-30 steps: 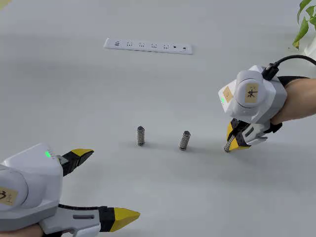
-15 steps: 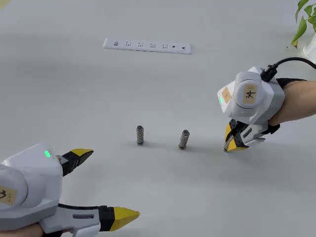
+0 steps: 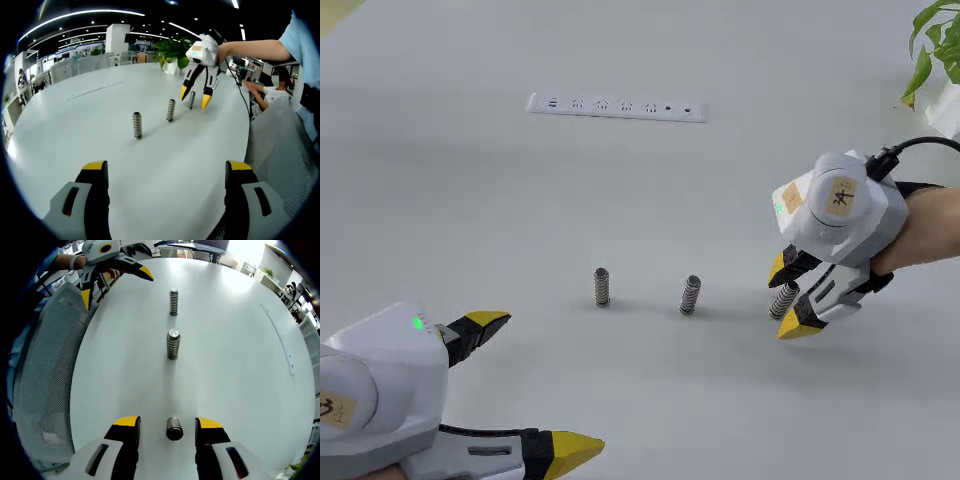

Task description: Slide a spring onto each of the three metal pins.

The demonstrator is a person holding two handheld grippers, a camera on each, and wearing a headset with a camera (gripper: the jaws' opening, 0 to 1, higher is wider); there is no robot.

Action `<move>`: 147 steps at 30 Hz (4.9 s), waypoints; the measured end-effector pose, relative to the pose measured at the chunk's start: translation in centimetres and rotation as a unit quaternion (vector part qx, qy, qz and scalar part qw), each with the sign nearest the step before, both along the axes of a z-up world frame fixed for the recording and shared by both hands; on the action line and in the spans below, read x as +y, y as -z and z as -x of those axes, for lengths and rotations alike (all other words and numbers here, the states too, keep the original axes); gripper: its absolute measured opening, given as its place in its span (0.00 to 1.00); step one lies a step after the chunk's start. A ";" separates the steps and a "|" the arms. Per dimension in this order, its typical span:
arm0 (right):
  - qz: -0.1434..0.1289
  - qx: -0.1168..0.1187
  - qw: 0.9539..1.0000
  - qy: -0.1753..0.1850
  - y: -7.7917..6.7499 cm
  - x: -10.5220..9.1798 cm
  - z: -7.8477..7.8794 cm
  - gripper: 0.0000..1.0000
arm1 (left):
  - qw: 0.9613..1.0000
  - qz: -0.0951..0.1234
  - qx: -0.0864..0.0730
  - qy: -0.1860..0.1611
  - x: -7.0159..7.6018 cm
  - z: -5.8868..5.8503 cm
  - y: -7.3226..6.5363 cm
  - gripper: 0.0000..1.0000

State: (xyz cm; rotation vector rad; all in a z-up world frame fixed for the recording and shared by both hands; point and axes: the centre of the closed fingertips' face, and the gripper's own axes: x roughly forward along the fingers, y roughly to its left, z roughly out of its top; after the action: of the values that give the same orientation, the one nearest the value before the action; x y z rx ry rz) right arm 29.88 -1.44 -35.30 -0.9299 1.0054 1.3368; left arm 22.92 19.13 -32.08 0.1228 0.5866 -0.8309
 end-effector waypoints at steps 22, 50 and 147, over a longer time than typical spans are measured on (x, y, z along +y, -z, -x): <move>-0.128 -0.033 0.982 0.132 -1.8 -1.6 2.7 0.99 | 1.000 0.006 -0.013 -0.001 -0.4 -1.1 -1.1 0.97; -0.211 -0.070 0.934 0.280 -3.9 -5.6 7.9 0.99 | 1.000 0.001 -0.016 -0.013 0.1 -0.4 -1.5 0.99; -0.265 -0.115 0.887 0.359 -5.1 -5.0 9.8 0.99 | 1.000 -0.012 -0.005 0.009 0.0 -0.9 -0.8 0.99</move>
State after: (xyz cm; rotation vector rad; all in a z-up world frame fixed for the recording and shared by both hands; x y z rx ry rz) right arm 20.07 -6.44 -30.17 -0.2325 0.6411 0.7689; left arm 23.81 19.10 -31.26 0.1544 0.5881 -0.8398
